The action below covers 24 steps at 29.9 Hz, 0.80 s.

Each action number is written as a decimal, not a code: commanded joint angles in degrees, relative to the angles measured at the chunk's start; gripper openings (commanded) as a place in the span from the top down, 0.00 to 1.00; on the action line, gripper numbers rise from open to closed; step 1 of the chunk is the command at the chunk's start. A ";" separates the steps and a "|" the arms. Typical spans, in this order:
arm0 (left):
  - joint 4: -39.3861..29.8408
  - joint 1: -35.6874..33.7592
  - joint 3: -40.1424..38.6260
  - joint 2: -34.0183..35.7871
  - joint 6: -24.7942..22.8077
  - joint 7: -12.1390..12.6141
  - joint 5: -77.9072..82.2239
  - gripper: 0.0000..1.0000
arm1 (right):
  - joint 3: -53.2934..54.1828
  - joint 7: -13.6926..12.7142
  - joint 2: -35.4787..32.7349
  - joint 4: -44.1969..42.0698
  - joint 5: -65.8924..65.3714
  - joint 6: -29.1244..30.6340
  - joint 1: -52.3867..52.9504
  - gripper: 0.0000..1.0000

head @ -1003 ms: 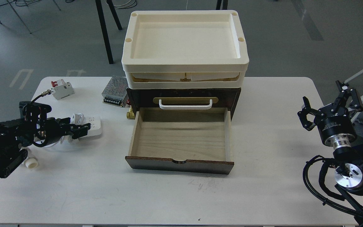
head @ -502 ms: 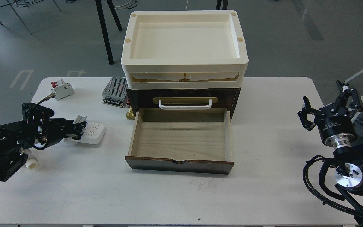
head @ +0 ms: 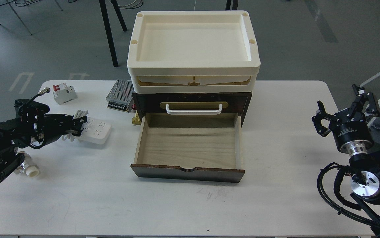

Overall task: Put charging cable into cabinet
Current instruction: 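Lift the power strip with the left gripper up above the cabinet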

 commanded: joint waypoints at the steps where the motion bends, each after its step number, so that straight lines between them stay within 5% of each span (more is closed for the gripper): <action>1: -8.33 -0.96 -1.21 7.07 -0.37 0.00 -3.05 1.00 | 0.00 0.00 0.00 0.00 0.00 0.00 0.00 0.01; 14: -25.13 0.01 -8.86 24.04 -0.55 0.00 -14.47 1.00 | -0.09 0.00 0.00 0.00 0.00 0.00 0.00 0.01; 24: -27.43 -0.34 -22.64 28.36 -3.09 0.00 -19.49 1.00 | -0.09 0.00 0.00 0.09 0.00 0.00 -0.09 0.01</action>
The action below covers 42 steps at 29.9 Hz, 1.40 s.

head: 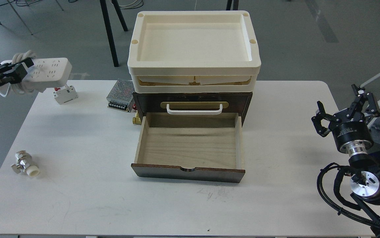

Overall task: Put charging cable into cabinet
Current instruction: 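Lift the power strip with the left gripper up above the cabinet, then carry the power strip over the open drawer and lower it inside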

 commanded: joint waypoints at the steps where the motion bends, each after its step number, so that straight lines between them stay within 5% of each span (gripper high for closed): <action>1: -0.24 -0.42 -7.35 1.12 -2.69 -0.01 -0.90 1.00 | 0.02 0.00 0.00 0.09 0.00 0.00 0.00 0.01; 9: -5.41 -0.68 -26.44 1.30 -17.36 -0.01 -2.48 1.00 | -0.07 0.00 0.00 0.09 0.00 0.00 0.00 0.01; 16: -17.19 -0.86 -25.92 0.68 -23.71 -0.01 -0.91 1.00 | -0.07 0.00 0.00 0.00 0.00 0.00 0.00 0.01; 24: -21.16 -8.59 -23.64 -7.57 -30.73 -0.01 10.33 1.00 | -0.07 0.00 0.00 0.00 0.00 0.00 0.00 0.01; 42: -22.74 -16.50 -9.58 -19.88 -31.71 -0.01 15.27 1.00 | -0.07 0.00 0.08 -0.18 0.00 0.00 0.00 0.01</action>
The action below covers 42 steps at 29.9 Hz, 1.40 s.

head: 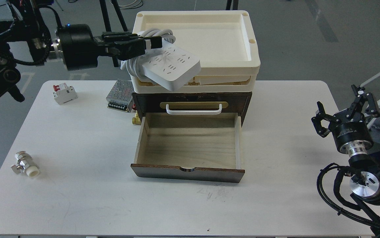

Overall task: Put charging cable into cabinet
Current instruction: 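Carry the power strip over the open drawer and lower it inside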

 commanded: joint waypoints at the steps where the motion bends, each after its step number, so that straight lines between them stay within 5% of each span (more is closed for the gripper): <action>1: -0.10 -1.83 3.25 -1.97 0.03 0.01 0.25 1.00 | 0.00 0.00 0.05 -0.09 0.00 0.00 0.00 0.01; 13: 0.07 -1.39 11.16 -9.09 0.91 0.01 8.07 1.00 | 0.09 0.00 0.05 -0.09 0.00 0.00 0.00 0.01; 32: 10.52 6.43 18.90 -14.98 9.69 0.01 13.00 1.00 | 0.09 0.00 0.05 -0.09 0.00 0.00 0.00 0.01; 42: 16.59 6.43 19.61 -19.03 10.23 0.01 12.91 1.00 | 0.09 0.00 -0.04 -0.09 0.00 0.00 0.00 0.01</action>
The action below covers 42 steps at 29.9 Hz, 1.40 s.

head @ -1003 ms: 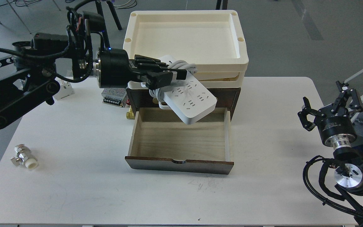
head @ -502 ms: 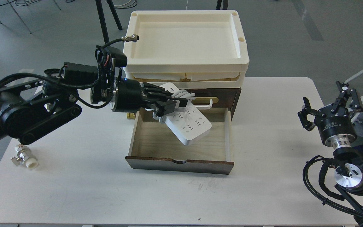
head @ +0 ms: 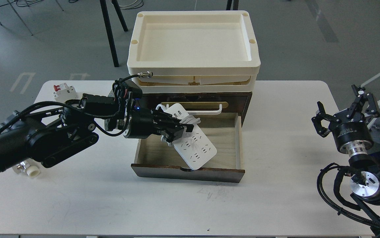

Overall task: Put charging cable into cabinet
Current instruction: 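Carry the power strip over the open drawer and lower it inside, then open the left gripper and release the power strip in the drawer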

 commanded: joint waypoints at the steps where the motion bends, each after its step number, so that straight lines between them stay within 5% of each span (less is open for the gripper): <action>1: 1.99 -0.03 0.07 -1.41 -0.02 0.05 0.06 1.00 | 0.00 0.00 0.00 0.00 0.00 0.00 0.00 0.01; 9: 7.71 0.15 1.56 -4.93 2.26 0.05 -0.12 0.99 | 0.00 0.00 0.00 0.00 0.00 0.00 0.00 0.01; 23: 4.29 2.96 1.56 -4.67 2.70 0.05 -0.12 0.91 | 0.09 0.00 0.00 0.00 0.00 0.00 0.00 0.01; 29: 4.55 3.31 1.21 -4.85 2.44 0.05 -0.73 0.64 | 0.08 0.00 0.00 0.00 0.00 0.00 0.00 0.01; 32: 4.81 3.31 1.04 -4.85 2.35 0.05 -0.99 0.33 | 0.09 0.00 0.00 0.00 0.00 0.00 0.00 0.01; 42: 4.99 3.40 1.04 -4.67 0.51 0.05 -7.75 0.03 | 0.09 0.00 0.00 0.00 0.00 0.00 0.00 0.01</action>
